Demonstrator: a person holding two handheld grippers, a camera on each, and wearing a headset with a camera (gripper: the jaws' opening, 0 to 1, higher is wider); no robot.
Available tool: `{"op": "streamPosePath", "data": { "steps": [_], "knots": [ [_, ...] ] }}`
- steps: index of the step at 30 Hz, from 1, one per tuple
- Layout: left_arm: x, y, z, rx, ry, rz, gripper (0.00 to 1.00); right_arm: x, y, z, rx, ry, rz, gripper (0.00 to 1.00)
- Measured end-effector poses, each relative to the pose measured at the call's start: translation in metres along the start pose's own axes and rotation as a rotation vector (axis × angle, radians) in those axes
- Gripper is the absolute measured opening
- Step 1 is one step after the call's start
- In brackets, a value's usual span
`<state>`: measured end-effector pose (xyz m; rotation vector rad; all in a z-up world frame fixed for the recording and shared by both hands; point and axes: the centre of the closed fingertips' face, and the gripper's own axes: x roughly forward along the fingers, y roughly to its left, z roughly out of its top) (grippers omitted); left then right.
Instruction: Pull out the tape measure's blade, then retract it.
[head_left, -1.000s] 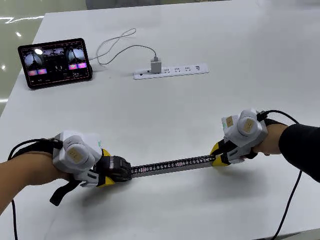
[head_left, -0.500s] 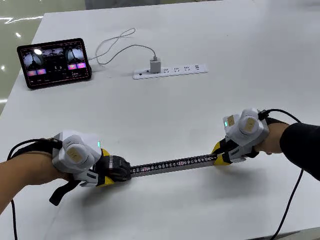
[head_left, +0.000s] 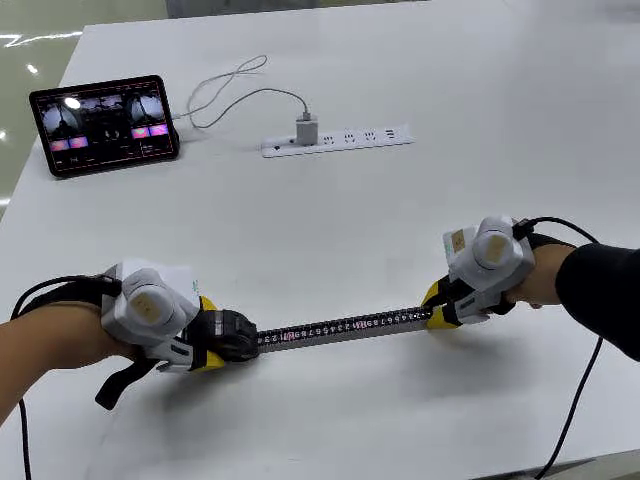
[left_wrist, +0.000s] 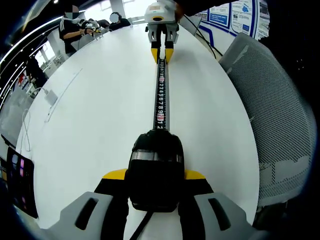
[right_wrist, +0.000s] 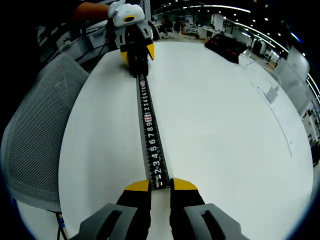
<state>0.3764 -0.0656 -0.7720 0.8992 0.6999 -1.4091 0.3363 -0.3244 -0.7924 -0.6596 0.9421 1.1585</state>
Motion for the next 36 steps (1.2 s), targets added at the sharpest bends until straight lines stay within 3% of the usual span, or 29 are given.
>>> {"op": "streamPosePath", "data": {
  "steps": [6, 16, 26, 31, 36],
  "knots": [
    [0.0004, 0.0005, 0.0002, -0.006, 0.002, 0.003, 0.33, 0.0005, -0.0009, -0.0010, -0.036, 0.039, 0.001, 0.11],
    [-0.0004, 0.0006, -0.0002, -0.004, 0.028, -0.003, 0.34, 0.0001, -0.0008, -0.0014, -0.030, 0.037, 0.016, 0.12],
    [-0.0034, 0.0004, -0.0004, -0.027, 0.042, -0.008, 0.35, 0.0000, 0.0010, -0.0036, -0.095, 0.076, 0.028, 0.12],
    [-0.0075, -0.0004, 0.0038, -0.042, 0.029, -0.016, 0.42, -0.0005, -0.0022, -0.0028, -0.111, 0.088, 0.016, 0.17],
    [-0.0092, -0.0018, -0.0013, -0.040, 0.051, -0.018, 0.45, -0.0028, 0.0034, 0.0008, -0.115, 0.083, 0.017, 0.18]
  ]
}}
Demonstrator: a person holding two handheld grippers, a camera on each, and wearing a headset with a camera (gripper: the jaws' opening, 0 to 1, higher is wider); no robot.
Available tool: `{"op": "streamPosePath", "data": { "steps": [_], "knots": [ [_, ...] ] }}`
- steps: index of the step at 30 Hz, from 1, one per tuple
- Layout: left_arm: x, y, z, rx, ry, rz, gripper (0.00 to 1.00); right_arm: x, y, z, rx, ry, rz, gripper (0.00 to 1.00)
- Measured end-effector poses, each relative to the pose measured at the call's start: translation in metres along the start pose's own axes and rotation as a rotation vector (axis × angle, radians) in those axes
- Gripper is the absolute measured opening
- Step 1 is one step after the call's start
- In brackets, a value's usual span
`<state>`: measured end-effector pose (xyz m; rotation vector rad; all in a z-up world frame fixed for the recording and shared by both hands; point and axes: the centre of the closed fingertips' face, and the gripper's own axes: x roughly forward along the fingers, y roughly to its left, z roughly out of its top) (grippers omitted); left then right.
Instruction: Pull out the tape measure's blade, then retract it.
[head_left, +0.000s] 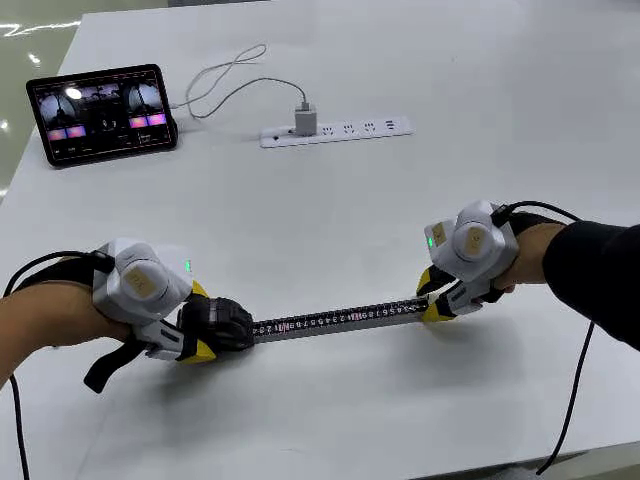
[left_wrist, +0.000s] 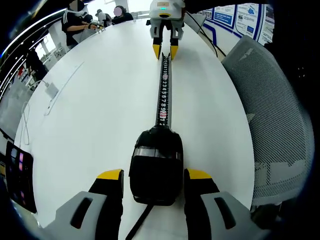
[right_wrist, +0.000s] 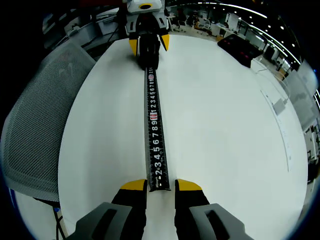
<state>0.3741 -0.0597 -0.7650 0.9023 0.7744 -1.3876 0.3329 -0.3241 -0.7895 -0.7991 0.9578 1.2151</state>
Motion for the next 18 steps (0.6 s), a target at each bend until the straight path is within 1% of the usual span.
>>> {"op": "streamPosePath", "data": {
  "steps": [2, 3, 5, 8, 12, 14, 16, 18],
  "knots": [
    [-0.001, 0.000, -0.001, -0.012, 0.002, 0.004, 0.47, -0.001, 0.002, 0.000, 0.001, 0.007, 0.006, 0.19],
    [-0.002, -0.001, -0.001, -0.030, -0.005, 0.001, 0.48, -0.002, 0.003, -0.001, -0.001, 0.009, 0.005, 0.20],
    [-0.003, -0.002, 0.001, -0.044, -0.017, -0.005, 0.50, -0.004, 0.002, -0.002, 0.007, 0.008, -0.003, 0.21],
    [-0.006, -0.004, 0.001, -0.042, -0.020, -0.009, 0.52, -0.008, 0.000, -0.003, 0.018, -0.003, -0.022, 0.24],
    [-0.009, -0.001, 0.001, -0.066, -0.035, 0.000, 0.54, -0.015, 0.001, -0.005, 0.021, -0.004, -0.029, 0.29],
    [-0.011, -0.001, 0.001, -0.072, -0.044, 0.001, 0.55, -0.018, 0.001, -0.005, 0.027, -0.013, -0.034, 0.29],
    [-0.012, -0.002, 0.000, -0.080, -0.051, 0.001, 0.57, -0.021, 0.000, -0.004, 0.040, -0.025, -0.045, 0.31],
    [-0.014, 0.001, -0.004, -0.098, -0.060, 0.011, 0.58, -0.022, -0.002, -0.004, 0.056, -0.037, -0.057, 0.33]
  ]
}}
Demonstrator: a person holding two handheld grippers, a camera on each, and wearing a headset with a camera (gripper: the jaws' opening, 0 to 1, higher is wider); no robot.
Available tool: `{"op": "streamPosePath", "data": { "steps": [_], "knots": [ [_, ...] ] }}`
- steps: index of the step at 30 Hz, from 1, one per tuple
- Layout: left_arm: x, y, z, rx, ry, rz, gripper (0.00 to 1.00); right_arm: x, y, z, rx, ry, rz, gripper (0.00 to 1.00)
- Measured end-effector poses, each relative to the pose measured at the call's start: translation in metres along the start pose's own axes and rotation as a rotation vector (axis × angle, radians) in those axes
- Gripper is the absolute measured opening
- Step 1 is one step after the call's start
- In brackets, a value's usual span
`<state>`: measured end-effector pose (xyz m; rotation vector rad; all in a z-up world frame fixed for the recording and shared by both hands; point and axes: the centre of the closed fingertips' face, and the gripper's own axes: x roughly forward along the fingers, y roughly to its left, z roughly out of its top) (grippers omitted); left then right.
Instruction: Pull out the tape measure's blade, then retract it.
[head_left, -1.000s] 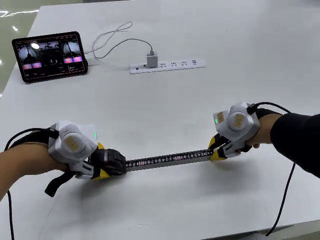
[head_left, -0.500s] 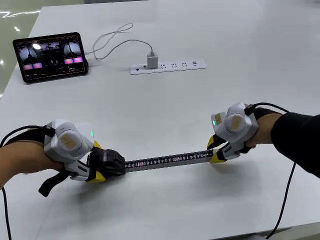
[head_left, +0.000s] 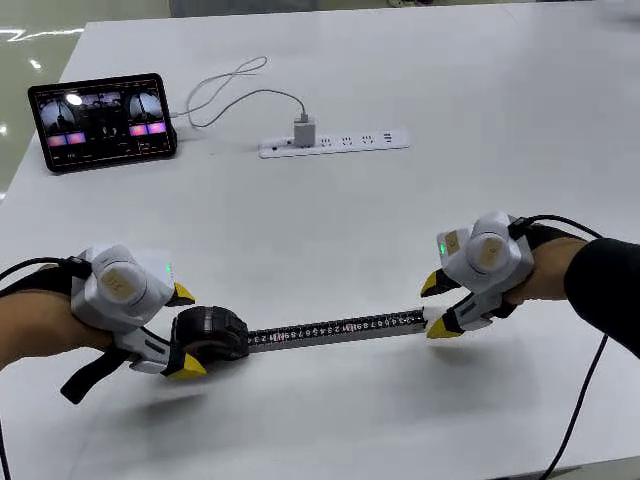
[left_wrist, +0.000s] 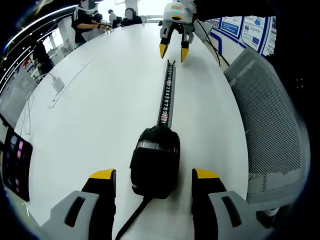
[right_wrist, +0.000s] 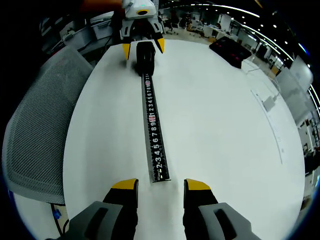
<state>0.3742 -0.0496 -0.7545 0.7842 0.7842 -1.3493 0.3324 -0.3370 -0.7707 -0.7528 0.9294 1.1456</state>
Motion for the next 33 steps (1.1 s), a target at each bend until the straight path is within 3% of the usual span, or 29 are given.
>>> {"op": "streamPosePath", "data": {
  "steps": [6, 10, 15, 16, 18, 22, 25, 33],
  "knots": [
    [-0.004, -0.001, -0.010, -0.030, 0.007, 0.016, 0.61, -0.006, 0.005, 0.000, 0.049, -0.026, -0.013, 0.42],
    [-0.009, 0.002, -0.010, -0.071, -0.025, 0.061, 0.66, -0.010, 0.006, -0.002, 0.091, -0.045, -0.034, 0.44],
    [-0.014, 0.004, -0.015, -0.134, -0.045, 0.080, 0.73, -0.017, 0.007, -0.005, 0.146, -0.064, -0.054, 0.50],
    [-0.015, 0.004, -0.015, -0.155, -0.055, 0.084, 0.74, -0.019, 0.007, -0.005, 0.150, -0.071, -0.061, 0.51],
    [-0.017, 0.003, -0.013, -0.252, -0.112, 0.084, 0.74, -0.022, 0.011, -0.003, 0.191, -0.102, -0.051, 0.52],
    [-0.023, 0.005, -0.020, -0.335, -0.153, 0.132, 0.77, -0.030, 0.014, -0.003, 0.236, -0.135, -0.089, 0.57],
    [-0.032, 0.008, -0.019, -0.348, -0.200, 0.190, 0.77, -0.038, 0.015, 0.006, 0.246, -0.196, -0.124, 0.58],
    [-0.044, 0.007, -0.029, -0.436, -0.240, 0.241, 0.83, -0.058, 0.019, 0.009, 0.269, -0.238, -0.196, 0.62]
  ]
}}
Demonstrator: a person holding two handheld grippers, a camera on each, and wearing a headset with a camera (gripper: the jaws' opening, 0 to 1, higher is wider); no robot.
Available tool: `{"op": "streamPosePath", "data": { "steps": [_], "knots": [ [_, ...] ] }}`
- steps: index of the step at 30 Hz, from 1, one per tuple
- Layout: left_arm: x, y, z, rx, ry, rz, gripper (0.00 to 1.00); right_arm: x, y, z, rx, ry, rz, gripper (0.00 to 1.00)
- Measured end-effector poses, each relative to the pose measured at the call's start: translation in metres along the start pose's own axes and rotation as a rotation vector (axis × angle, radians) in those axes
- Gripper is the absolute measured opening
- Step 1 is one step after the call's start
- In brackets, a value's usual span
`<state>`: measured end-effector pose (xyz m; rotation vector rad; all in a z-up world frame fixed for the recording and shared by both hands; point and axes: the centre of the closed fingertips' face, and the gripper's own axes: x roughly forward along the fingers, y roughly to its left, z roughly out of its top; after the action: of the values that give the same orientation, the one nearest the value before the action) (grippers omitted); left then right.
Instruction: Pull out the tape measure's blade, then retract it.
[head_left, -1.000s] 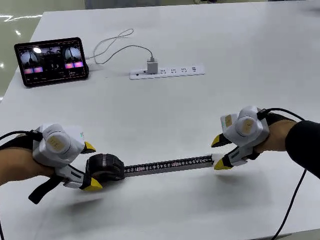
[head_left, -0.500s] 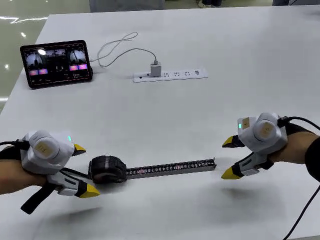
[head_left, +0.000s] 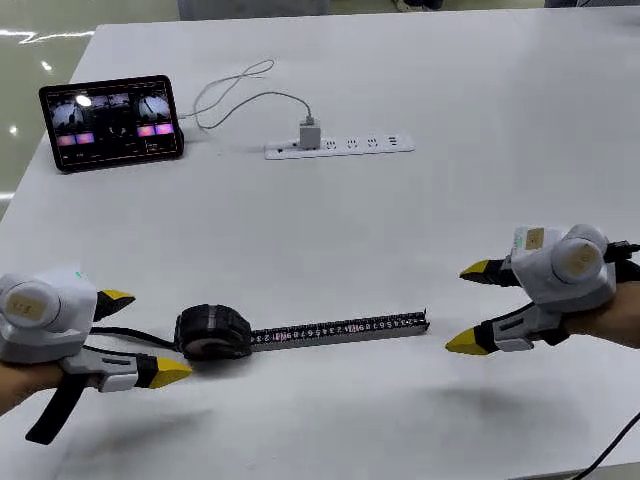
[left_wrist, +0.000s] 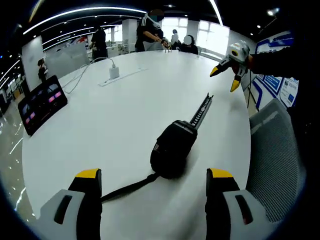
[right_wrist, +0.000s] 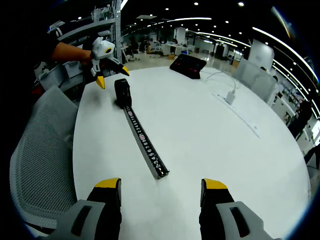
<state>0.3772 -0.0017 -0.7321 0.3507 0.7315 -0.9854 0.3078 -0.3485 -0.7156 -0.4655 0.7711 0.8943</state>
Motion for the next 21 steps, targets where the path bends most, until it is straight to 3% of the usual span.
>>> {"op": "streamPosePath", "data": {
  "steps": [5, 9, 14, 16, 19, 21],
  "knots": [
    [-0.006, 0.000, -0.002, -0.020, -0.017, 0.026, 0.85, -0.008, 0.001, -0.007, 0.035, -0.018, -0.032, 0.65],
    [-0.006, -0.002, -0.005, -0.065, -0.039, 0.054, 0.89, -0.014, -0.001, -0.005, 0.097, -0.070, -0.073, 0.70],
    [-0.008, -0.005, -0.009, -0.081, -0.041, 0.069, 0.93, -0.021, -0.002, -0.014, 0.124, -0.078, -0.102, 0.75],
    [-0.011, -0.005, -0.007, -0.097, -0.061, 0.080, 0.95, -0.023, -0.002, -0.020, 0.139, -0.077, -0.106, 0.76],
    [-0.014, 0.000, -0.011, -0.067, -0.051, 0.123, 0.99, -0.026, -0.001, -0.025, 0.147, -0.075, -0.116, 0.78],
    [-0.014, -0.001, -0.012, -0.046, -0.055, 0.122, 0.99, -0.028, 0.000, -0.030, 0.128, -0.071, -0.130, 0.76]
  ]
}}
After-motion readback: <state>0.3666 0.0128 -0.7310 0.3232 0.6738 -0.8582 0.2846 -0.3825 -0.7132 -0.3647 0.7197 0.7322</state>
